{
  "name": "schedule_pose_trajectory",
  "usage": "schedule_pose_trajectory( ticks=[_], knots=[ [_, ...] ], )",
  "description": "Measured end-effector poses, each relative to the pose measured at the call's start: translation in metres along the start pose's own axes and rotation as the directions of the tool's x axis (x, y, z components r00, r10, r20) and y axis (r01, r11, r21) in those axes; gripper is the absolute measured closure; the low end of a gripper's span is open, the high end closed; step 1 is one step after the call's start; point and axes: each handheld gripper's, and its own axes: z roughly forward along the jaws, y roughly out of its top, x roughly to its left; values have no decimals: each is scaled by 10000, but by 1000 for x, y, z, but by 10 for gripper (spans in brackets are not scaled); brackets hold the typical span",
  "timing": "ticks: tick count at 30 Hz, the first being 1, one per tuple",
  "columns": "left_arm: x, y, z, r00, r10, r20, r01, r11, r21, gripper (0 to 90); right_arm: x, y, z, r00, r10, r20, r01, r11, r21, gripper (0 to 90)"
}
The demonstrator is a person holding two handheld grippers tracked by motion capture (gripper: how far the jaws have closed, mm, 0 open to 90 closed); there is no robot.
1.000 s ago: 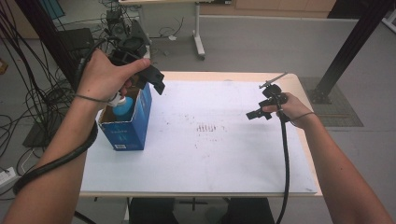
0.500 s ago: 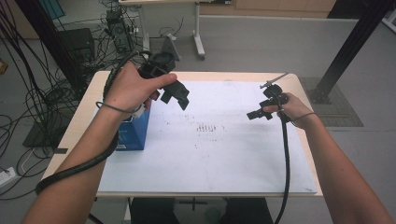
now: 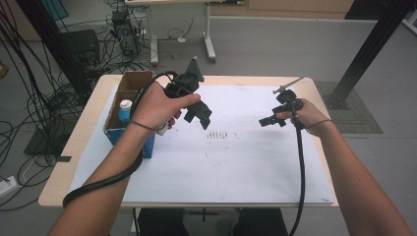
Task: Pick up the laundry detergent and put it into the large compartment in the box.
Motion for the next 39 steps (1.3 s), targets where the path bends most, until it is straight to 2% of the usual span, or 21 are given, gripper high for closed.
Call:
schedule_pose_trajectory(
  ticks=[8, 12, 14, 21, 25, 31, 39],
  knots=[
    [0, 0, 27, 10000, -61, 11, 61, 9998, 186, 69, 1, -1, 3, 10000, -37, -29, 38, 9999, 104, 52],
    [1, -1, 44, 9994, -117, -313, 127, 9994, 311, 70, 0, -1, 3, 10000, -26, -18, 26, 9999, 124, 52],
    [2, 0, 53, 9993, -147, -343, 158, 9994, 318, 70, 0, -1, 3, 10000, -2, -7, 2, 9999, 126, 52],
    [3, -1, 84, 9998, -183, -19, 184, 9984, 544, 73, -1, -2, 2, 10000, 4, 18, -4, 9999, 141, 52],
    [5, -2, 97, 9996, -270, -50, 273, 9972, 694, 74, -2, -4, 0, 10000, 37, 41, -38, 9999, 124, 52],
    [3, -4, 107, 9996, -262, 104, 252, 9960, 859, 74, -3, -4, -2, 9999, 10, 101, -11, 9999, 133, 52],
    [0, -5, 108, 9996, -174, 205, 155, 9957, 910, 74, -3, -4, -1, 10000, 30, 90, -31, 9999, 132, 52]
  ],
)
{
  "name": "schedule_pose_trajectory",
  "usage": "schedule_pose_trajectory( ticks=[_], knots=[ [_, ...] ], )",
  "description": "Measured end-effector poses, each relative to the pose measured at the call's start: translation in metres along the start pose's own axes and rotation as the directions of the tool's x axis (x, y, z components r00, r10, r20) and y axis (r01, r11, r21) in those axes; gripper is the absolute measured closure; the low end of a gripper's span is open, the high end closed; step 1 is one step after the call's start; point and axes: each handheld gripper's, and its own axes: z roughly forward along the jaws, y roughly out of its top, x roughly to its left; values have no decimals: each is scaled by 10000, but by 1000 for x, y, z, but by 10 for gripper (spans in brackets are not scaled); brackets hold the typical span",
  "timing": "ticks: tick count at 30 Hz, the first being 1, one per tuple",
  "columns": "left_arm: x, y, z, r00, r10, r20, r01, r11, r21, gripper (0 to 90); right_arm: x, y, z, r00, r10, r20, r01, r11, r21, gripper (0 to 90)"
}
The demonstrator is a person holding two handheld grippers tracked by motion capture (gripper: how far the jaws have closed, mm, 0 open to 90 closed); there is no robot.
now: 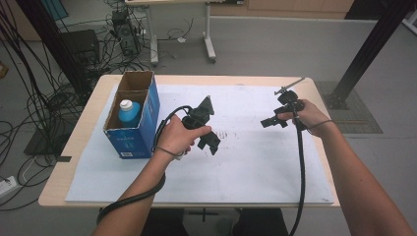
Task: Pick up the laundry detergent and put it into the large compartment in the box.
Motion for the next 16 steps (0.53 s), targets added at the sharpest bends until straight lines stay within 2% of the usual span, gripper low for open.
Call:
schedule_pose_trajectory(
  ticks=[16],
  knots=[
    [-1, -6, -3, 10000, -28, 85, 28, 10000, -96, 74, 6, 0, 0, 10000, -70, -60, 70, 10000, -52, 49]
  ],
)
